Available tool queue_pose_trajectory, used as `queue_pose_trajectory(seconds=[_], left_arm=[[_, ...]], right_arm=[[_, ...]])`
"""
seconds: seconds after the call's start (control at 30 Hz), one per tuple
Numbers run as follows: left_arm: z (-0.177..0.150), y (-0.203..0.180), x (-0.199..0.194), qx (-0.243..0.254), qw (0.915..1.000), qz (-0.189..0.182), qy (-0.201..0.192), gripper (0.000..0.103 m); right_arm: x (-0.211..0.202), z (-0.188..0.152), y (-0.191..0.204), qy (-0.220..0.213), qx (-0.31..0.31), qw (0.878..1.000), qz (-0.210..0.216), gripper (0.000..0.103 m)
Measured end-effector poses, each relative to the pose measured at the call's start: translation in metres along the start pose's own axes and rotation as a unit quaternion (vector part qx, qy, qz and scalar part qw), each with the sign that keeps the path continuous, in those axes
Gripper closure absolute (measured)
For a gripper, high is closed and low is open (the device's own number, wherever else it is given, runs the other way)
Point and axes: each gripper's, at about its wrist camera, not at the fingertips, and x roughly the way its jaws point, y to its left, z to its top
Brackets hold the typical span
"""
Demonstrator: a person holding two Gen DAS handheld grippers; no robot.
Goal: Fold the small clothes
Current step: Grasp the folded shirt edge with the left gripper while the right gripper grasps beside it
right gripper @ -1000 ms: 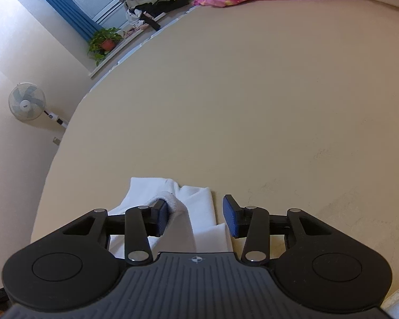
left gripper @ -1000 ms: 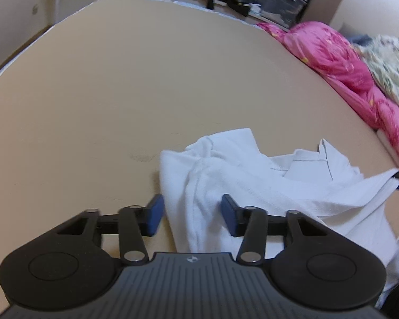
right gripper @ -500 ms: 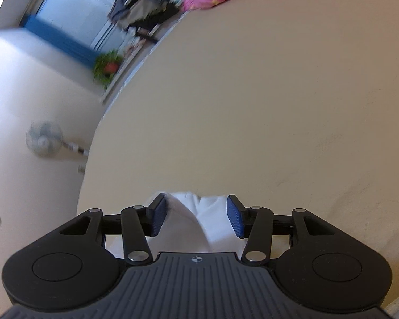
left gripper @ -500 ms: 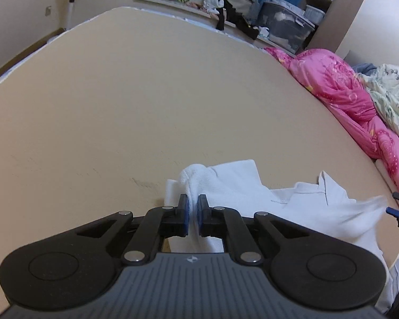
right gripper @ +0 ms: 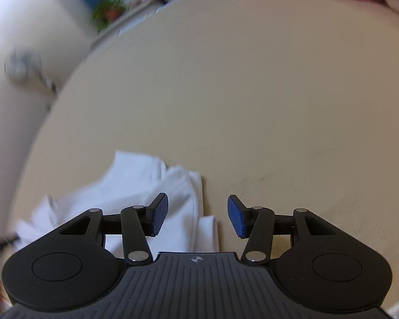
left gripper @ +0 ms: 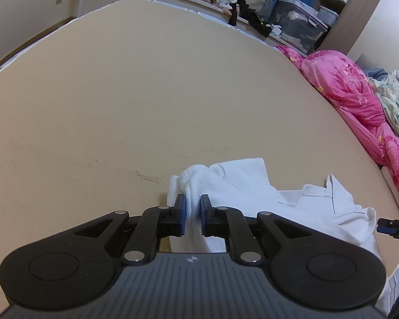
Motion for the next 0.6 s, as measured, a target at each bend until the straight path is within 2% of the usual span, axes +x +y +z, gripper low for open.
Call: queue_pose_trajectory(seconds=[0.13,0.23,0.3,0.33,0.4,0.53,0.6], left_arm=[[-0.002,0.002,0.005,-0.001,1.0000,0.002,0.007,0.087],[-0.003,0.001,0.007,0.000,1.0000,0.002,0.009,0.087],[-0.002,0.000,0.009,0.002,0.9999,0.000,0.010,0.088],[-0.001,0.000,0.008,0.003,1.0000,-0.002,0.008,0.093],[0.003,0.000,0.003,-0.003,1.0000,-0.006,-0.005,0.097],[0.012,-0.003,-0.017,-0.006,0.9970,-0.011,-0.076,0.097],[0.012,-0.005,-0.017,-0.004,0.9958,0.000,-0.092,0.097]], right_arm=[[0.015,0.001,0.011,0.006,-0.029,1.000,-0.006,0.052],[0.018,-0.005,0.019,-0.003,-0.049,0.999,-0.014,0.069],[0.012,-0.001,0.025,-0.031,-0.054,0.998,-0.005,0.096],[0.006,0.001,0.028,-0.052,-0.052,0.997,-0.002,0.098],[-0.007,0.007,0.032,-0.100,-0.038,0.994,0.014,0.100],[-0.026,0.017,0.034,-0.187,-0.003,0.982,0.018,0.103],[-0.030,0.023,0.027,-0.214,0.029,0.976,0.017,0.103]])
